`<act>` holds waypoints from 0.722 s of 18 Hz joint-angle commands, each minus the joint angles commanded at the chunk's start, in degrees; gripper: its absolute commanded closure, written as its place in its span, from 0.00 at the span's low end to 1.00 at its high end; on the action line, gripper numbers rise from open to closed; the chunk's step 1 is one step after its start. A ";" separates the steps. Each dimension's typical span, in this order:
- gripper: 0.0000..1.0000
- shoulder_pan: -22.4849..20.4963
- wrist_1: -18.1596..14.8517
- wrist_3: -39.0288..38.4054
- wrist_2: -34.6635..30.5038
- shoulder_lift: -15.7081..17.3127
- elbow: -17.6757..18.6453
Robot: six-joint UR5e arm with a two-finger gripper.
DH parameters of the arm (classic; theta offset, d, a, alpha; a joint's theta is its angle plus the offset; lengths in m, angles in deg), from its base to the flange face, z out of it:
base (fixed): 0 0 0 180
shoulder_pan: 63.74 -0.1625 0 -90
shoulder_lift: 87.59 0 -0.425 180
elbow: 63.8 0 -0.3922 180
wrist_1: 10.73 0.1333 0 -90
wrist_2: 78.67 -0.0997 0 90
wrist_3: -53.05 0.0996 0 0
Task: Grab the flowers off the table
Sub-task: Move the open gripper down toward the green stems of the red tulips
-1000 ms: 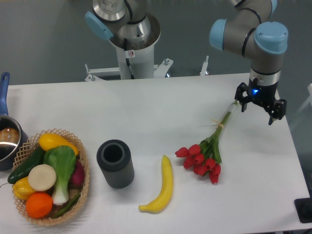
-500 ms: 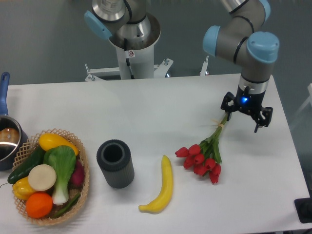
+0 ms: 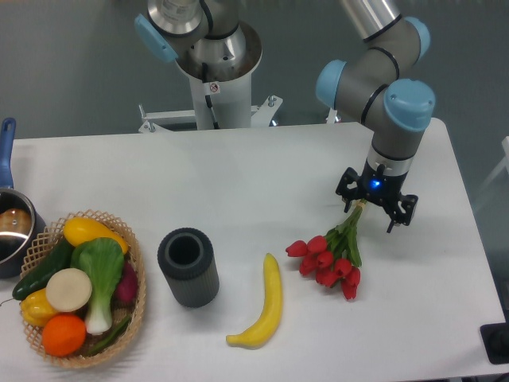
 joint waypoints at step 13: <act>0.00 2.11 -2.39 0.44 0.00 -3.87 -0.62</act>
